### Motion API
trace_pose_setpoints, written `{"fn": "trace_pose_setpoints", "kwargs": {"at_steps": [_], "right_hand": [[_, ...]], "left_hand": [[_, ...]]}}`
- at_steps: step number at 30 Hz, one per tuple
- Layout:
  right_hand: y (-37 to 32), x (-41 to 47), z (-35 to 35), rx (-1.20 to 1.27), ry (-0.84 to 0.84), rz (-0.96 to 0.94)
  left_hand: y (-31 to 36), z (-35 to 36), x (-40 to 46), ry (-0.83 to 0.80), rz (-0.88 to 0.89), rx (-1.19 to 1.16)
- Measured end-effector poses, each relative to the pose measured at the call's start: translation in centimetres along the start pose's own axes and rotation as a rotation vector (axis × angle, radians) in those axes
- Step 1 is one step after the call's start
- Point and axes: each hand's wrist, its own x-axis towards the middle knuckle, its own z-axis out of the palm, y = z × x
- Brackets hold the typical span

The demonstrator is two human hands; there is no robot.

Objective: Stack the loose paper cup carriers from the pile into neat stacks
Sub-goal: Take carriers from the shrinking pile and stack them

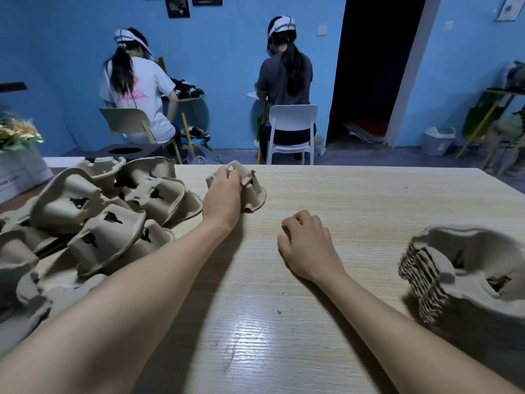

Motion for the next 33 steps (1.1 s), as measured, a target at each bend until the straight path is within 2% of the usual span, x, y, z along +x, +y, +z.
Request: {"fn": "trace_pose_setpoints", "kwargs": {"at_steps": [7, 15, 23, 28, 33], "right_hand": [[-0.3, -0.3, -0.4, 0.014, -0.020, 0.024], [-0.7, -1.5, -2.4, 0.254, -0.012, 0.182], [-2.4, -3.7, -4.9, 0.361, 0.038, 0.152], [-3.7, -4.5, -6.5, 0.419, 0.057, 0.143], [-4.3, -4.7, -8.6, 0.475, 0.057, 0.100]], "left_hand": [[2.4, -2.9, -4.3, -0.039, 0.115, -0.043], [4.4, -6.4, -9.3, -0.090, 0.163, -0.180], [5.8, -8.8, -12.1, -0.112, 0.187, -0.223], [6.4, -10.8, -11.8, -0.067, 0.119, -0.311], [5.6, -13.6, -10.2, 0.075, 0.114, -0.221]]}}
